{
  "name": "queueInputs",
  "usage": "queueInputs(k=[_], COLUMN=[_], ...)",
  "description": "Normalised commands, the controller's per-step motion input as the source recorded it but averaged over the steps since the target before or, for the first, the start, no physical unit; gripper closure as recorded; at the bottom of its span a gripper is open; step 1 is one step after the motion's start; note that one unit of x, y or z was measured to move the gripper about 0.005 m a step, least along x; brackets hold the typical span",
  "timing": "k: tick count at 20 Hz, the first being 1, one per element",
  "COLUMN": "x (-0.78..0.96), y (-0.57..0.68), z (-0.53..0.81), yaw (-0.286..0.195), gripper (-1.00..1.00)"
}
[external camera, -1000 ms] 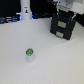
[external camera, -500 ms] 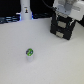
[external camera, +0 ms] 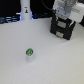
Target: Open the kcup holder, insert the kcup into the holder, and close the kcup holder
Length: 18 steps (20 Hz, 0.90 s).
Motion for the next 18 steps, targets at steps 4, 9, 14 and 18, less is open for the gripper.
queueInputs(k=[4,9,14,18], x=[0.06,0.38,0.72,0.91], y=[-0.03,-0.15,-0.25,-0.38], z=[-0.01,0.07,0.17,0.13], yaw=[-0.015,-0.044,-0.072,-0.101], gripper=[1.00,1.00,1.00,1.00])
